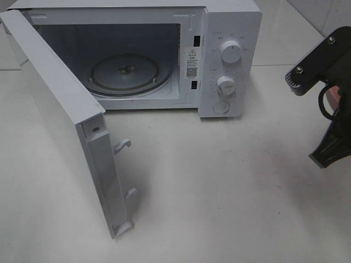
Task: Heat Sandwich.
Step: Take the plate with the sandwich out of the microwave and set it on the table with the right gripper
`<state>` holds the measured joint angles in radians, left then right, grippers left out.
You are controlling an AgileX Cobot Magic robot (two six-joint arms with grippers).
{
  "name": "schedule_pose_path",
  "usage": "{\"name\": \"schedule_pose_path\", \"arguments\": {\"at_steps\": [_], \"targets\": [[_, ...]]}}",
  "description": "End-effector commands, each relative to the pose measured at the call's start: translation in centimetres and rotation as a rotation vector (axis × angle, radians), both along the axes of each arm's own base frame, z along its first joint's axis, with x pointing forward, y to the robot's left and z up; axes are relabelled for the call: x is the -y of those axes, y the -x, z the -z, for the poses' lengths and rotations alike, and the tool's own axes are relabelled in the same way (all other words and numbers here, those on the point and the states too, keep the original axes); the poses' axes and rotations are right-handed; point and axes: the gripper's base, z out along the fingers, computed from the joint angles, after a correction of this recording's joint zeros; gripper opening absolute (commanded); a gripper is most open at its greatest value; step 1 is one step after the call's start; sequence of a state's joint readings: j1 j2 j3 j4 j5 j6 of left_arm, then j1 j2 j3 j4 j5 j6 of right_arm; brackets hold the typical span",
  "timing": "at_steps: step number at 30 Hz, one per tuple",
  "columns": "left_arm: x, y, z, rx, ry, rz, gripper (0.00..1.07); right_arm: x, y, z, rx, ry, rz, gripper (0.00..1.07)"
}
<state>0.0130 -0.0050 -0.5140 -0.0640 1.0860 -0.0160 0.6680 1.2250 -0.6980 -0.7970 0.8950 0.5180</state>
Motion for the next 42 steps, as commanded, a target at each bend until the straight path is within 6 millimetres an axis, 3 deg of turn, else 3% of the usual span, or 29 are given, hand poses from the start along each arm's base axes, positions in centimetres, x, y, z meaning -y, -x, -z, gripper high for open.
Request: {"name": "schedule_pose_path", "arguments": {"at_steps": [1, 20, 42], "targets": [[0.0, 0.0, -0.1, 0.019, 0.004, -0.001, 0.98, -0.1, -0.6, -0.3, 0.032, 0.016, 0.030, 0.00], [0.0, 0.0, -0.1, 0.019, 0.004, -0.001, 0.98, -1.7, -2.9, 4.0, 0.038, -0.014, 0.209, 0.01], [0.0, 0.0, -0.1, 0.019, 0.004, -0.001, 0.98, -2.8, -5.0, 9.1, 0.031, -0.006, 0.273, 0.02]]}}
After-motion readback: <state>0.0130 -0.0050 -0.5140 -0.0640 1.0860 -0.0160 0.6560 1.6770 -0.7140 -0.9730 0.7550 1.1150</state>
